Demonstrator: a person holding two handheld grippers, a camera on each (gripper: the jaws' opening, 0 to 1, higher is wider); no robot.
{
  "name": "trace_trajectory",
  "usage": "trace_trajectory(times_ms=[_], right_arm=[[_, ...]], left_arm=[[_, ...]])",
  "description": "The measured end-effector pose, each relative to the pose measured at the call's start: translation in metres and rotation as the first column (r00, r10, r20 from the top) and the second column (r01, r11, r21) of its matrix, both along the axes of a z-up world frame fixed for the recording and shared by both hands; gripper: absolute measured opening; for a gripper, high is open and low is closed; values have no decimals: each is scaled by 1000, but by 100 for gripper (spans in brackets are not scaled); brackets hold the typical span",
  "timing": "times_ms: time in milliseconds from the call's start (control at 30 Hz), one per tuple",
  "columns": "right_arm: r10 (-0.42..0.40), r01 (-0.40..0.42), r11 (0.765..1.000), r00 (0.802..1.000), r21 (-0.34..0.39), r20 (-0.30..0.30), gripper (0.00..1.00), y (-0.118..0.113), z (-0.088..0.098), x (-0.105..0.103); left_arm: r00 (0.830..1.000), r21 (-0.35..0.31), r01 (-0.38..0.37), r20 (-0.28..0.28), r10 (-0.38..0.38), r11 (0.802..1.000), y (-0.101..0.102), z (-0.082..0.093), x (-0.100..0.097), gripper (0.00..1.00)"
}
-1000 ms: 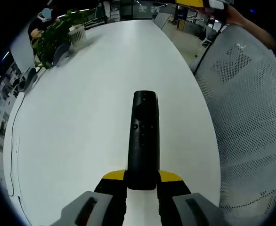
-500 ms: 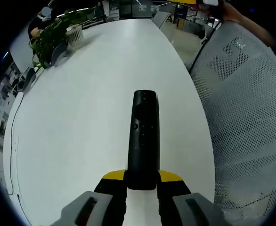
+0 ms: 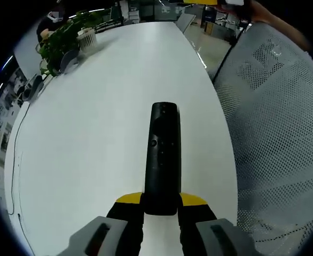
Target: Press the specified remote control buttons in sequence, fully releasing each button before pressing the next.
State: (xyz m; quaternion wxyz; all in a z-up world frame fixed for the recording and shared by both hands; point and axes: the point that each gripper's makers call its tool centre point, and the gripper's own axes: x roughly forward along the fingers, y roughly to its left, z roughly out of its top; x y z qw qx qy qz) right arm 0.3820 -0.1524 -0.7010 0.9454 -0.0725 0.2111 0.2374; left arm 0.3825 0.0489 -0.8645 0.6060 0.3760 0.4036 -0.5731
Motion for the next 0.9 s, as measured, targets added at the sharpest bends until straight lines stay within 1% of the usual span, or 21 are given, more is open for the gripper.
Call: trace_trajectory(times_ms=[200,433,667,900], right_arm=[[3,-3,1000,1000,-4,2,16,0,0,0],[19,-19,1000,1000,-12,0,15,2,-1,-1],[42,-42,999,999,-7,-7,15,7,-2,-3],[58,-58,998,998,0,-17,14,10,-3,-4]], left_arm=[[1000,1,-13,1,13,1000,0,1,-7,24],[998,-11,-55,-5,55,998,0,1,-16,24],[998,4,-63,3,63,998,-1,1,-24,24],[997,4,-79,4,79,997,-2,0,-36,24]])
